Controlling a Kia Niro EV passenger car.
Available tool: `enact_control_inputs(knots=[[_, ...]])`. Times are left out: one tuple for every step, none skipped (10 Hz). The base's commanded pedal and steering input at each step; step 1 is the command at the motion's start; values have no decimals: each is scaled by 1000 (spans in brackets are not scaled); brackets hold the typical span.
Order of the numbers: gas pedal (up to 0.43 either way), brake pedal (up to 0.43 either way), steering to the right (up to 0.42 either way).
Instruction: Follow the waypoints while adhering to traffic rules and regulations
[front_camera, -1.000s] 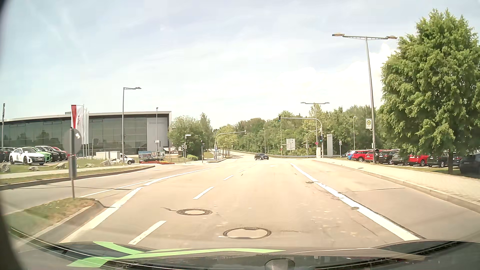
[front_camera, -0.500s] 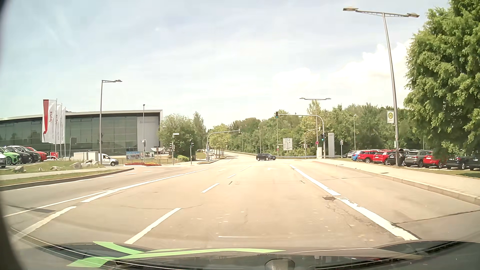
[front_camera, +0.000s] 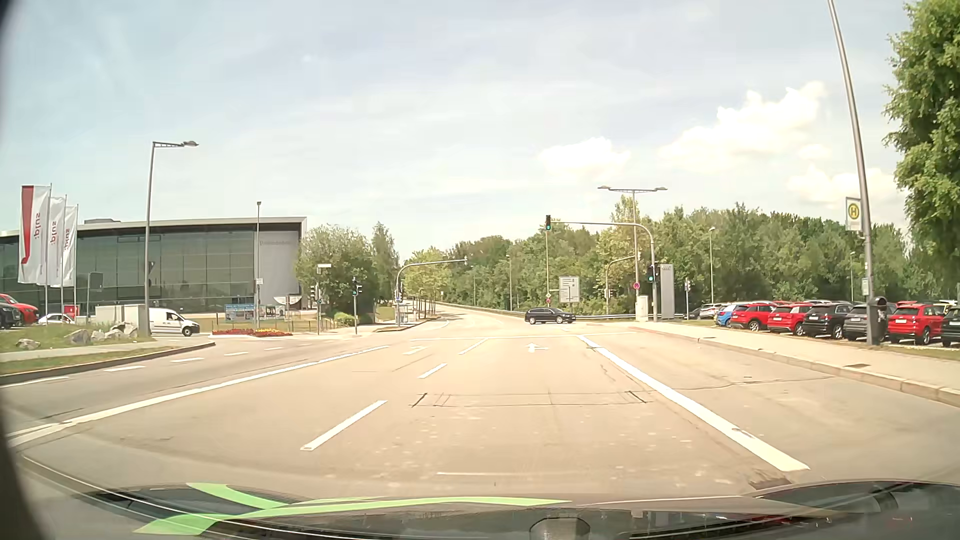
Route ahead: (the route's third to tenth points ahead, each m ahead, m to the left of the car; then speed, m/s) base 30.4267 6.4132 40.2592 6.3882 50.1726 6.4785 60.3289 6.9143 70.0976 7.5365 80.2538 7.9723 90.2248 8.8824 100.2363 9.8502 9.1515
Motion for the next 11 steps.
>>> enact_control_inputs(knots=[[118,0,13],[118,0,12],[110,0,11],[110,0,10],[110,0,8],[110,0,8],[110,0,6],[110,0,5],[110,0,2],[118,0,2],[118,0,2]])
